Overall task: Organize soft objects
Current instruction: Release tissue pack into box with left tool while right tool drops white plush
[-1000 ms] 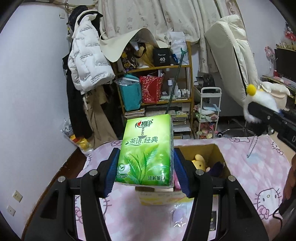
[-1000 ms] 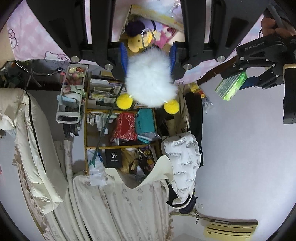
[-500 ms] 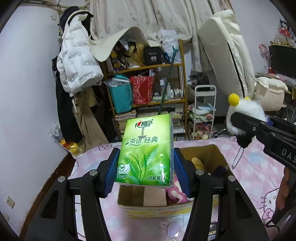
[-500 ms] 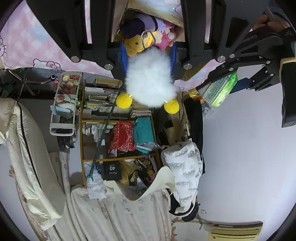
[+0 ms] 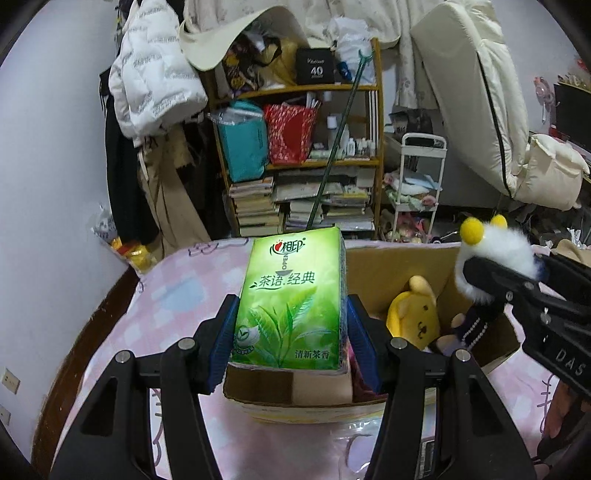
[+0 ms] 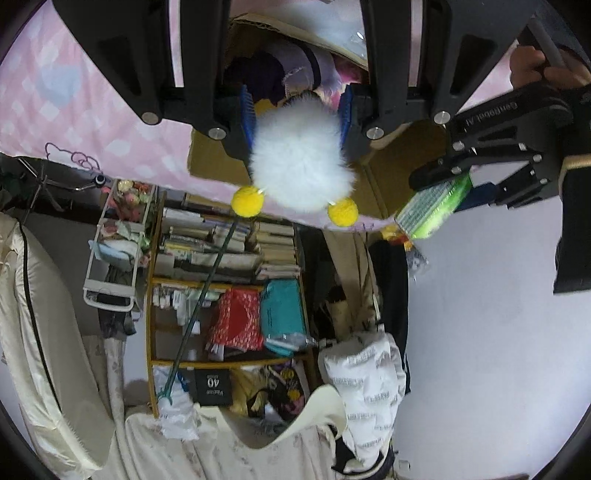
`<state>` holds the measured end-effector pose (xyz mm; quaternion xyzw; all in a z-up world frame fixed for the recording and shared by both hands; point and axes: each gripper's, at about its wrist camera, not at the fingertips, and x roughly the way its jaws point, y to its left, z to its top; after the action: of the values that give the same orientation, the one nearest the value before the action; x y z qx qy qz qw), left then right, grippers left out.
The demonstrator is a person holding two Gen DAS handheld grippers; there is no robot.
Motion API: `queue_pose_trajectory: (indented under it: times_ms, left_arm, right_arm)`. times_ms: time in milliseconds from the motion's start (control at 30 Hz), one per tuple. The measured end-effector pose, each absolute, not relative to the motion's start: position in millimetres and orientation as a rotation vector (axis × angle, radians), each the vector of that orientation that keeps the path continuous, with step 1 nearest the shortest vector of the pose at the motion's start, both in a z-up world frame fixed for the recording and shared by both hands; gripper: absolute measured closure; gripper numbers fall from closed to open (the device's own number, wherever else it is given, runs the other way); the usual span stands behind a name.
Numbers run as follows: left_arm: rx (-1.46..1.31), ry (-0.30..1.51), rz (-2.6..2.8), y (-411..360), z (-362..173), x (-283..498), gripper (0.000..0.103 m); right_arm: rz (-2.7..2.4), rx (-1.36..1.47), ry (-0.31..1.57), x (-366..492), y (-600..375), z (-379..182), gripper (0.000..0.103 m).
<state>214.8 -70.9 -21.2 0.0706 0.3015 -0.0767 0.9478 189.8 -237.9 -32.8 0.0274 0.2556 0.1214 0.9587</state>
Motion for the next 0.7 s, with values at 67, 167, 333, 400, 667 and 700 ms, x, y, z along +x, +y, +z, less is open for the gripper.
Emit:
queue_pose_trajectory:
  times_ms: [67,167,333,400,667,700]
  left_arm:
    - [0.134,0.629,-0.153,-67.5,-26.9,218.6,0.047]
    - [0.123,0.652,-0.149,-63.6,-33.6,223.3,0.047]
    - [0.1,0.671,-0.156,-59.4,-38.8,226.3,0.047]
    - [0.112,0.673,-0.157,-60.2,-40.3,226.7,0.047]
    - [0.133,0.662,-0.162,-64.8,-36.5,220.9,0.045]
    - [0.131,0.664,-0.157,-64.2,-36.0,220.5,0.044]
  right_arm:
    - [0.245,0.047,0.533,191.4,-236.3,-38.4,0.066]
    - [0.246,0.04,0.548,194.0,-234.4,-43.4,0.066]
    - [0.244,0.045,0.559,196.0,-236.9,-44.2,0.065]
    - [0.244,0.047,0.562,197.4,-238.5,-43.1,0.065]
    - [0.238,0.063,0.568,196.7,-243.5,-40.2,0.059]
    - [0.236,0.067,0.568,196.2,-244.1,-39.3,0.058]
